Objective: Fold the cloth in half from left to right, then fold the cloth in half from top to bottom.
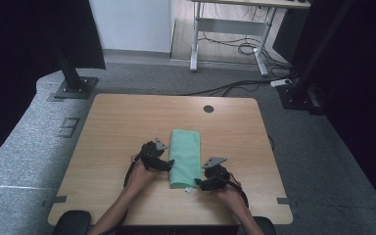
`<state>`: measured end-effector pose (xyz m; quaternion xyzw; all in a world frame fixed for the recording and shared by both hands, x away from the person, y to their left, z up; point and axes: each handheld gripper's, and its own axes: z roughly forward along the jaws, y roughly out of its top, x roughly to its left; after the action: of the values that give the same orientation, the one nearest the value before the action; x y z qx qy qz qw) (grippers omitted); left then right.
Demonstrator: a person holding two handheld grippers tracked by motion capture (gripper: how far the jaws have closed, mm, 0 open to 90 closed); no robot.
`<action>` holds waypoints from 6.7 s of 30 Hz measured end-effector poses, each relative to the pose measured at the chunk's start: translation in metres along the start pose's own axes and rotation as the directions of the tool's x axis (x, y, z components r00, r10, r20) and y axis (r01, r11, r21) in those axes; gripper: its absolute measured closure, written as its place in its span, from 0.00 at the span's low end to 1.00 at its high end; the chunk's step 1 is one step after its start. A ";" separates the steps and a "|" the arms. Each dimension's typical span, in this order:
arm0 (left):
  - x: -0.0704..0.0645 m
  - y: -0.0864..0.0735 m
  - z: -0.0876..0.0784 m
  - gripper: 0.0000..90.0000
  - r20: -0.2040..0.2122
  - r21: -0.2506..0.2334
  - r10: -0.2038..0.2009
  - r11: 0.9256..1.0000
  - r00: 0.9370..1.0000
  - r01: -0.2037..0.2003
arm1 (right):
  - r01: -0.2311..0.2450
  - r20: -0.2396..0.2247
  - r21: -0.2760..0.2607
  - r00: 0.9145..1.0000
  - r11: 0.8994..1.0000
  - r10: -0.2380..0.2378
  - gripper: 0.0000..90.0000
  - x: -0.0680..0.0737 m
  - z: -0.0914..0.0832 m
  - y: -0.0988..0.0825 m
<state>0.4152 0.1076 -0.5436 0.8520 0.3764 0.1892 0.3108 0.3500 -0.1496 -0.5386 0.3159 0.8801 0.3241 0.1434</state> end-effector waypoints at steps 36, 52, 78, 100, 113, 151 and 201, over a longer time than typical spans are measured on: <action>-0.019 -0.050 -0.067 0.13 0.120 -0.048 -0.002 0.999 0.993 0.008 | -0.066 -0.005 -0.078 0.998 0.995 0.066 0.26 -0.007 -0.009 -0.004; 0.008 -0.081 -0.067 0.05 0.104 0.007 -0.032 0.999 0.994 0.031 | -0.150 0.123 -0.025 0.981 0.988 0.152 0.03 -0.037 -0.022 -0.043; 0.008 -0.080 -0.064 0.00 0.107 0.020 -0.025 1.000 0.994 0.023 | -0.181 0.094 -0.078 0.978 0.980 0.188 0.00 -0.042 -0.016 -0.049; 0.007 -0.079 -0.064 0.00 0.096 0.022 -0.035 0.999 0.995 0.033 | -0.190 0.078 -0.121 0.977 0.974 0.200 0.00 -0.040 -0.005 -0.009; 0.006 -0.076 -0.061 0.00 0.100 0.021 -0.031 0.999 0.994 0.029 | -0.142 0.041 -0.097 0.988 0.985 0.147 0.01 -0.024 0.042 0.053; 0.001 -0.019 -0.049 0.01 0.127 -0.089 -0.045 0.994 0.991 0.056 | -0.141 0.047 -0.057 0.988 0.988 0.144 0.03 0.002 0.034 0.017; -0.021 -0.024 -0.016 0.00 0.135 0.014 -0.006 1.000 0.991 0.004 | -0.185 0.062 -0.046 0.980 0.982 0.188 0.53 -0.083 0.037 0.066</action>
<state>0.3803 0.1098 -0.5496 0.8641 0.3577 0.1278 0.3301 0.4607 -0.1468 -0.5192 0.4047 0.8347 0.3430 0.1478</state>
